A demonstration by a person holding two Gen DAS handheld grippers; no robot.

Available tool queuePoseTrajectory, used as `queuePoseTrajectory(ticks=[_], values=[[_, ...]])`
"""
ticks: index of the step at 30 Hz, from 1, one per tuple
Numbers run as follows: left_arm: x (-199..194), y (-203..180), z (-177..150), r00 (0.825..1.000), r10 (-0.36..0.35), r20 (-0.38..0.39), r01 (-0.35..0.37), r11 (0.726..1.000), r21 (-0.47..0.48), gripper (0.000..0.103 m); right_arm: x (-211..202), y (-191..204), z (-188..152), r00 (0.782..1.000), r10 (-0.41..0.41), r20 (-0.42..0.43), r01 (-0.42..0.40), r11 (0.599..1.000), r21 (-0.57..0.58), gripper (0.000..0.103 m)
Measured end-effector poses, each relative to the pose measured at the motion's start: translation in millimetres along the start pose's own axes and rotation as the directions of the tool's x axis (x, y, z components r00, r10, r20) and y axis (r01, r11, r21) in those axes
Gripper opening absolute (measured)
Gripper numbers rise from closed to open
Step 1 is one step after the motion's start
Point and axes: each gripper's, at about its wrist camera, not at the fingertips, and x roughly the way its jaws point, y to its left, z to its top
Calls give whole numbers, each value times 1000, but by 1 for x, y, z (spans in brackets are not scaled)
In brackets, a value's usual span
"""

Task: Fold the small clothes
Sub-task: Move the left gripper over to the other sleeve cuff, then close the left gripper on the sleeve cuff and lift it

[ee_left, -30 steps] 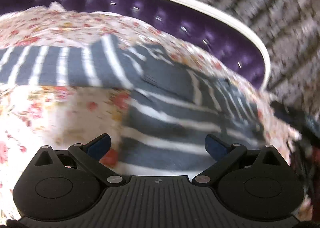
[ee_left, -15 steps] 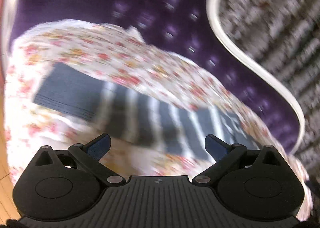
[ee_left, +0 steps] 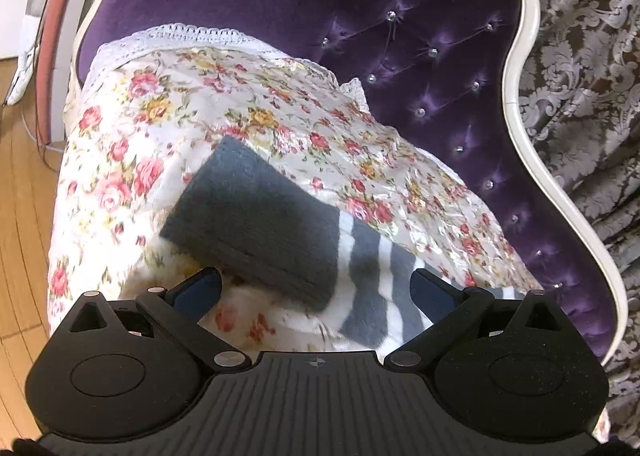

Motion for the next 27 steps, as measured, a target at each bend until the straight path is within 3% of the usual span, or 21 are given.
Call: queuePoseTrajectory(ticks=[8,9,10,11,12,13,15,22,27], values=[[12,2,13,1000,-1,8,0,999,55,101,3,0,-3,1000,6,-21,-6,1000,7,103],[13,2,14,1000,10,9,-11,998,58,92,3,0,-4,1000,4,-22,-4,1000,7,103],[13,2,15,999,29,18,-30,998,58,61,3,0,-4,1000,3,-24,-3,1000,6,103],[11,0,15,996,83,30,-85,995,60,47,4,0,-4,1000,3,-28,-3,1000,6,103],[10,-2,16,989,139,40,-142,987,73,25,4,0,-4,1000,1,-30,-1,1000,6,103],[9,-3,16,985,166,41,-169,982,87,15,5,-1,-4,999,0,-32,0,1000,6,103],[5,-6,17,988,151,45,-155,983,95,6,5,-1,-4,999,-1,-36,1,1000,7,103],[-29,-62,15,990,64,127,-86,981,176,6,1,-9,1,999,-18,-40,21,998,56,103],[-52,-138,12,991,-41,128,-1,950,313,6,-7,-24,6,998,-41,-38,46,989,138,103]])
